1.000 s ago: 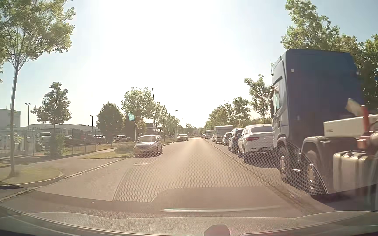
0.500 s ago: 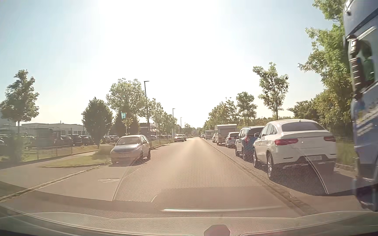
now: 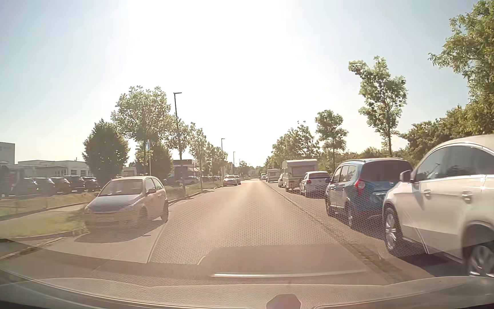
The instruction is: Follow the waypoints while adhering to traffic rules and regulations
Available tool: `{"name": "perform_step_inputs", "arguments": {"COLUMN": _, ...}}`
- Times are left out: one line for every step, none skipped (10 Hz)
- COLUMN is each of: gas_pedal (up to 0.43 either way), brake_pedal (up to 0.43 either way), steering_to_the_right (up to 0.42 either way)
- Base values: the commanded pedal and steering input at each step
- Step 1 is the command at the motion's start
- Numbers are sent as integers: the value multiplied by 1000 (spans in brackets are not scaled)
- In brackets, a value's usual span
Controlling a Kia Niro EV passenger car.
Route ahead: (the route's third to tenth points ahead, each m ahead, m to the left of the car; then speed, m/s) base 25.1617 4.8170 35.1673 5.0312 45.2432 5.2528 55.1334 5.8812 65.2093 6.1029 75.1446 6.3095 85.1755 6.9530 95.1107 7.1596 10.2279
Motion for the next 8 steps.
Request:
{"name": "perform_step_inputs", "arguments": {"gas_pedal": 87, "brake_pedal": 0, "steering_to_the_right": 0}}
{"name": "perform_step_inputs", "arguments": {"gas_pedal": 87, "brake_pedal": 0, "steering_to_the_right": 0}}
{"name": "perform_step_inputs", "arguments": {"gas_pedal": 87, "brake_pedal": 0, "steering_to_the_right": 2}}
{"name": "perform_step_inputs", "arguments": {"gas_pedal": 87, "brake_pedal": 0, "steering_to_the_right": 3}}
{"name": "perform_step_inputs", "arguments": {"gas_pedal": 87, "brake_pedal": 0, "steering_to_the_right": 3}}
{"name": "perform_step_inputs", "arguments": {"gas_pedal": 87, "brake_pedal": 0, "steering_to_the_right": 3}}
{"name": "perform_step_inputs", "arguments": {"gas_pedal": 87, "brake_pedal": 0, "steering_to_the_right": 2}}
{"name": "perform_step_inputs", "arguments": {"gas_pedal": 87, "brake_pedal": 0, "steering_to_the_right": -1}}
